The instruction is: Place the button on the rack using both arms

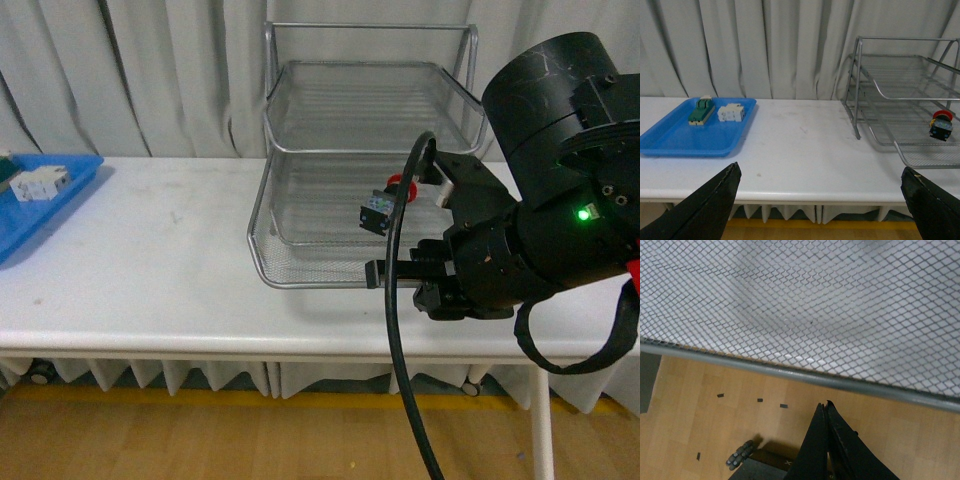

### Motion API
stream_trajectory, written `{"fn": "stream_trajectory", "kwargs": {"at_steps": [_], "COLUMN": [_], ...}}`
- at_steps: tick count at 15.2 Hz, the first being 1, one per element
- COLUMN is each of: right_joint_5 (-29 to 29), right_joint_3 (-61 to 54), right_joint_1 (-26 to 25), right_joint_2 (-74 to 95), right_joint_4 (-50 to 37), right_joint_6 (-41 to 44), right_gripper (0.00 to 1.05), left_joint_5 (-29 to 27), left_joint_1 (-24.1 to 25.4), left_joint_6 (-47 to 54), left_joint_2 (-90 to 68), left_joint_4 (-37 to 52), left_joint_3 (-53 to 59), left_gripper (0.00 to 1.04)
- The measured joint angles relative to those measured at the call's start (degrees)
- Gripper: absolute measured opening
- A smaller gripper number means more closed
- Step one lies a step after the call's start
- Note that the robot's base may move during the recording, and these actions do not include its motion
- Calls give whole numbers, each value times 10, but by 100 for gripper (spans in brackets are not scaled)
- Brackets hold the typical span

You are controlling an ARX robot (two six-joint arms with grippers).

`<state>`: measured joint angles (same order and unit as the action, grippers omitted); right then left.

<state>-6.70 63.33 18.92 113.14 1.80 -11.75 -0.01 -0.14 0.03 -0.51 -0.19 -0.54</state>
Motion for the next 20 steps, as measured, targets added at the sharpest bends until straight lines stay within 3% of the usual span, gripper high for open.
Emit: {"fn": "stream_trajectory", "kwargs": {"at_steps": [10, 12, 13, 14, 16, 20], "right_joint_5": [22, 33, 44, 24, -43, -94], "right_joint_3": [118, 163, 240, 257, 127, -14], "right_joint_1": [-41, -61, -90, -102, -74, -133], "right_joint_2": [107, 132, 136, 134, 41, -159], "right_joint_4": [69, 36, 23, 26, -17, -135], "right_joint_6": [40, 51, 56, 48, 28, -29], "right_gripper": [2, 2, 2, 2, 2, 2], "left_joint_5": [0, 0, 0, 0, 0, 0], "left_joint_1": [0, 0, 0, 0, 0, 0], "left_joint_6": [0, 0, 0, 0, 0, 0], "left_joint_2": [0, 0, 0, 0, 0, 0], "left_joint_4": [0, 0, 0, 0, 0, 0], "left_joint_3": [0, 0, 0, 0, 0, 0], "left_gripper": [98, 98, 98, 98, 98, 98]}}
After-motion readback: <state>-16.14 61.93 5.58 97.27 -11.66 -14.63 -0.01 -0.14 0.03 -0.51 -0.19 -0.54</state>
